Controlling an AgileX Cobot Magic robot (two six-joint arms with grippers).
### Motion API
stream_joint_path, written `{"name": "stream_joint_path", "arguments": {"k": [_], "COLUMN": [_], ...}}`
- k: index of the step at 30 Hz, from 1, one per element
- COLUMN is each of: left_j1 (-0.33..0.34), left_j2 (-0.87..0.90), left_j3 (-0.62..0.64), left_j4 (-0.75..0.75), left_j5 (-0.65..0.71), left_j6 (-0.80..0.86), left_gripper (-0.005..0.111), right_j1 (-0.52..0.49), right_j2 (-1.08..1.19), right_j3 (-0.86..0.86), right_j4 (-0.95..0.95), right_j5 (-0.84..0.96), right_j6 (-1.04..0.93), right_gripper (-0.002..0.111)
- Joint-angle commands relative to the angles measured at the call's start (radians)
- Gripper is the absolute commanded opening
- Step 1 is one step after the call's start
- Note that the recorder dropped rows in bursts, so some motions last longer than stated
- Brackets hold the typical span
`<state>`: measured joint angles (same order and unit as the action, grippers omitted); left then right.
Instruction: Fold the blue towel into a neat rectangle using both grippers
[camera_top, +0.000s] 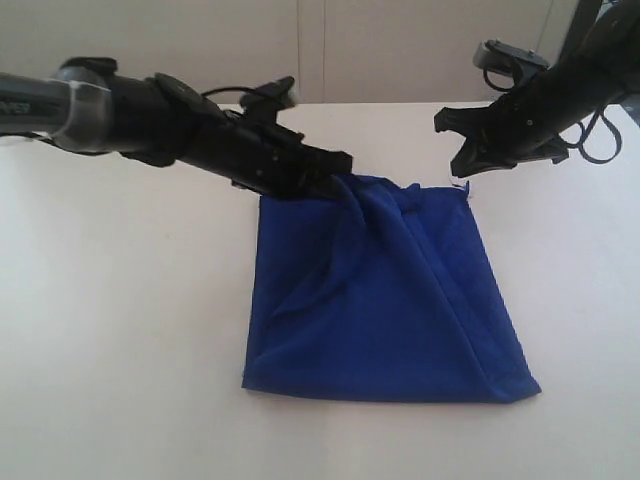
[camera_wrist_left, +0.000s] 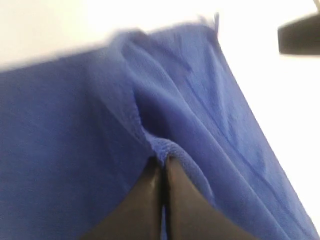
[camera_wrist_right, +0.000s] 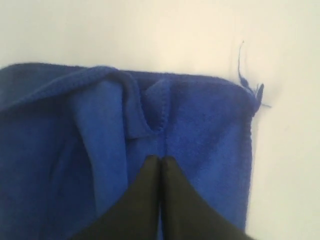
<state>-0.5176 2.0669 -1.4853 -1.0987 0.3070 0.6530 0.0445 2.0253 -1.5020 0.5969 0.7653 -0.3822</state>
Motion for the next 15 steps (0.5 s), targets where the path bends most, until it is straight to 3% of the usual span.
{"name": "stream_joint_path", "arguments": {"k": [1, 7, 15], "left_j1": [0.076, 0.121, 0.121], "left_j2": [-0.036, -0.033, -0.033], "left_j3": [-0.004, -0.004, -0.004], "left_j4": [0.035, 0.173, 0.194], "left_j5": [0.035, 0.070, 0.081], "left_j6": [-0.002, -0.108, -0.116], "left_gripper": [0.000, 0.000, 0.000], "right_j1": [0.003, 0.052, 0.089], "right_j2": [0.031, 0.103, 0.160], "right_j3": [0.007, 0.007, 0.007], "right_j4": [0.098, 0.101, 0.190], "right_j5": [-0.068, -0.183, -0.335], "right_j6": [-0.011, -0.041, -0.039], "right_gripper": [0.000, 0.000, 0.002]}}
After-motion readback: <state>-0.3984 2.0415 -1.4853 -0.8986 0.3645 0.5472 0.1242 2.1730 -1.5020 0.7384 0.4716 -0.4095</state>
